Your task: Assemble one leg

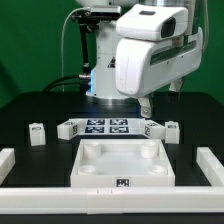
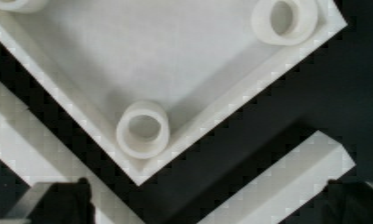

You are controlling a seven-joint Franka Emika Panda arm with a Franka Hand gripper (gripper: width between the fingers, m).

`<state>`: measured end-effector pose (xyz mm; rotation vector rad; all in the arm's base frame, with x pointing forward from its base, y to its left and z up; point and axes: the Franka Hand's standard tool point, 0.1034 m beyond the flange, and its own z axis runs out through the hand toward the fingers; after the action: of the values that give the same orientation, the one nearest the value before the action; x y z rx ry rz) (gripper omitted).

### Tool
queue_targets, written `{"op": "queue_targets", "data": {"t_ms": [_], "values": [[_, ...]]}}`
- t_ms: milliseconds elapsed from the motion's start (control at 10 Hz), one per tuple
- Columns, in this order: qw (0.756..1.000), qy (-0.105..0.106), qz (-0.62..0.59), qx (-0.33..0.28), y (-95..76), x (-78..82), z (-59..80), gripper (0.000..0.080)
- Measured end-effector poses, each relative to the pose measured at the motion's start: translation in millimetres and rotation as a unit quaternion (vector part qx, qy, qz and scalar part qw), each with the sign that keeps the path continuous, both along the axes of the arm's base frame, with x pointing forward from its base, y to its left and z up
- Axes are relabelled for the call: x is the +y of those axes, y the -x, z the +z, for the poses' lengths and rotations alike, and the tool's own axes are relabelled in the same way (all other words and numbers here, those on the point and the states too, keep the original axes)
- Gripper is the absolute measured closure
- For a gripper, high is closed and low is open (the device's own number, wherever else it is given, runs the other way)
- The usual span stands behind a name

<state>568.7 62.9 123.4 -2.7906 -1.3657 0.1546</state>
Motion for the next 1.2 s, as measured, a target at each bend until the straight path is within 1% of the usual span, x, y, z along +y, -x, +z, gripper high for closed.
{"op": "queue_targets", "data": {"t_ms": [1100,1200], "values": [[1.000,0.001,0.000,0.005,-0.5,-0.8,0.8,0.0150],[1.000,0.002,-0.001,0.006,-0.2,-0.8,3.0,0.0150]]}}
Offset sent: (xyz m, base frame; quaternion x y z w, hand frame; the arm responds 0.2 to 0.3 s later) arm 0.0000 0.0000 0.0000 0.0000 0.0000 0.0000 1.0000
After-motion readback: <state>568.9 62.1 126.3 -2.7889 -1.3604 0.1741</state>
